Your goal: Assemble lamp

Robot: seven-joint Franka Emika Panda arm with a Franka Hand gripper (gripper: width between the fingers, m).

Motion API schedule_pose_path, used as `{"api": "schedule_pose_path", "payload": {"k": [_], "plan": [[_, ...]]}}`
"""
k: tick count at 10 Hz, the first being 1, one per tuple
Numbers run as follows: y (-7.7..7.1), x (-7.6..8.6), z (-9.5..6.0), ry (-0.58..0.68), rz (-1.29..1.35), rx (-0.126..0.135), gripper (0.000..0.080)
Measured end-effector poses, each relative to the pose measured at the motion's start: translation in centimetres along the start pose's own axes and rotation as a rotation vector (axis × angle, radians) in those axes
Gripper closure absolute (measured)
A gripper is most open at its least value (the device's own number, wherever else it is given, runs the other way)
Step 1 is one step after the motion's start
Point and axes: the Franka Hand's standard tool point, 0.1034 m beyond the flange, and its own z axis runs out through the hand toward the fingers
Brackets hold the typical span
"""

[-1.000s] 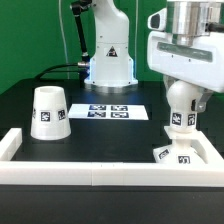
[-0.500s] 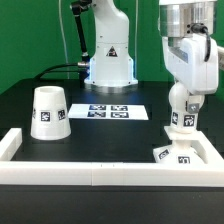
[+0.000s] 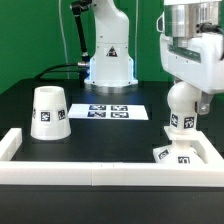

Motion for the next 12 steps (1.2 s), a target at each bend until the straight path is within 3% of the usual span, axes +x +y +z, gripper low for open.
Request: {"api": "schedule_pose_path", "payload": {"k": [2,8,12], "plan": [[-0.10,-0.31,0.00,0.002,-0.259,0.006,0.0101],[0.24,0.30,0.22,0.026,-0.720,0.024,0.0101],[0.27,0.51,0.22,0.031,-1.021,0.019,0.0101]]}}
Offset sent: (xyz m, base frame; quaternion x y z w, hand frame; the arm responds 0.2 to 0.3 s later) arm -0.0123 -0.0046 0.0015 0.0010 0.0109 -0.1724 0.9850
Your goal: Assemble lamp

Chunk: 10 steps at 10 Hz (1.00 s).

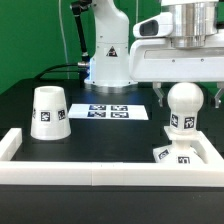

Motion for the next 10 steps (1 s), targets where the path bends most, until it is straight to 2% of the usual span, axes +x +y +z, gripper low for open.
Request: {"api": "schedule_pose_path", "payload": {"k": [3,6,10], "plan": [[0.0,0.6,-1.1,0.019,-0.351,-0.012,0.0101],[0.1,0.7,-1.2,0.022,-0.537,-0.016,0.0101],[0.8,1.0,-1.2,0.015,-0.830,-0.051,0.0101]]}}
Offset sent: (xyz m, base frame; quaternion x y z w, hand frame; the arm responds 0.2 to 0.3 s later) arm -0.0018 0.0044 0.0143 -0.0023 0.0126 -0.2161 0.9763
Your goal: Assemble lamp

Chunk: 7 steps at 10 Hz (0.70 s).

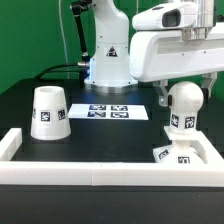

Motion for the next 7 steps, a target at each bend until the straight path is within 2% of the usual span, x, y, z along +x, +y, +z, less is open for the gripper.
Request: {"api": "schedule_pose_path", "payload": {"k": [2,7], "plan": [[0.37,0.55,-0.48,-0.006,-0.212,-0.028,0.0101],[-0.30,0.50,-0.01,-0.055,-0.604,-0.051,0.0101]]}}
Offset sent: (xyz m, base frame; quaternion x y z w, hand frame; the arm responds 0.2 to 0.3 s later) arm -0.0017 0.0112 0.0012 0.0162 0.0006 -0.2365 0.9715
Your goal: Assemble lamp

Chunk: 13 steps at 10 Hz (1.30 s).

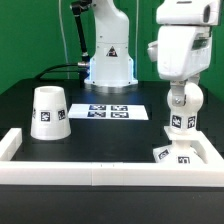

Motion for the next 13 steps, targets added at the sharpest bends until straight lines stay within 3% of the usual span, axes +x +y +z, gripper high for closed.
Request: {"api": "schedule_pose_path", "payload": {"k": [8,9,13], "plan": [[0.13,-0.34,0.44,-0.086,-0.504,-0.022,0.0101],[0.15,-0.39,0.45,-0.089,-0.509,-0.022,0.0209],[0.22,-0.52,0.47,-0.088,-0.453,-0.024,0.0222]]}}
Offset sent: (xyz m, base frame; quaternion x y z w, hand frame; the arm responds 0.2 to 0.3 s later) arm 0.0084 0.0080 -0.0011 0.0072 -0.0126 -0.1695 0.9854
